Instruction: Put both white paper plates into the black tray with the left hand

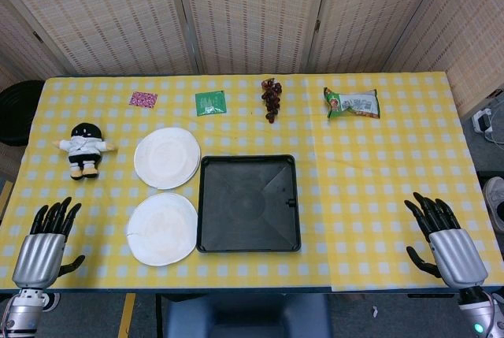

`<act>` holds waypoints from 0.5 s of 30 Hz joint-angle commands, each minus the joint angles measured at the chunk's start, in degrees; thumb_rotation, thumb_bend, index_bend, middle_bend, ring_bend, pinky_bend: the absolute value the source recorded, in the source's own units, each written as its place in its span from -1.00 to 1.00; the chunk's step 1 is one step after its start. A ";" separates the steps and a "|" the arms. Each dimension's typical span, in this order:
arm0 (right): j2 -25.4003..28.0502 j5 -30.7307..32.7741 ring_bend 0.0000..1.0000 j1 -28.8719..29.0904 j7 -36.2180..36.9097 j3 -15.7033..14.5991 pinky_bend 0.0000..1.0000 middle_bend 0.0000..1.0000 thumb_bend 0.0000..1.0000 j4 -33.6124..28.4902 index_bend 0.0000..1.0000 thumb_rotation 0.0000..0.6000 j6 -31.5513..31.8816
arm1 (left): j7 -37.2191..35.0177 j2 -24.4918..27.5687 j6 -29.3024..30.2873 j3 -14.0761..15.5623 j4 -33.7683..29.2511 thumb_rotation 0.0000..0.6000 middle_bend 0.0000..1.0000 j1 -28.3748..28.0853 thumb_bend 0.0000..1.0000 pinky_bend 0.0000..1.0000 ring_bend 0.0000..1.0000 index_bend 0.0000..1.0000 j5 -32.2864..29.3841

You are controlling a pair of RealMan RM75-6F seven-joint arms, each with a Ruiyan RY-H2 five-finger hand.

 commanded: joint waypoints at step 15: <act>-1.43 -2.24 -1.00 -0.74 -1.99 -0.84 -1.00 -1.00 -0.25 0.79 -1.00 1.00 1.50 | -5.06 -7.12 5.91 1.74 6.14 1.00 0.48 0.34 -0.63 0.67 0.40 -0.35 9.85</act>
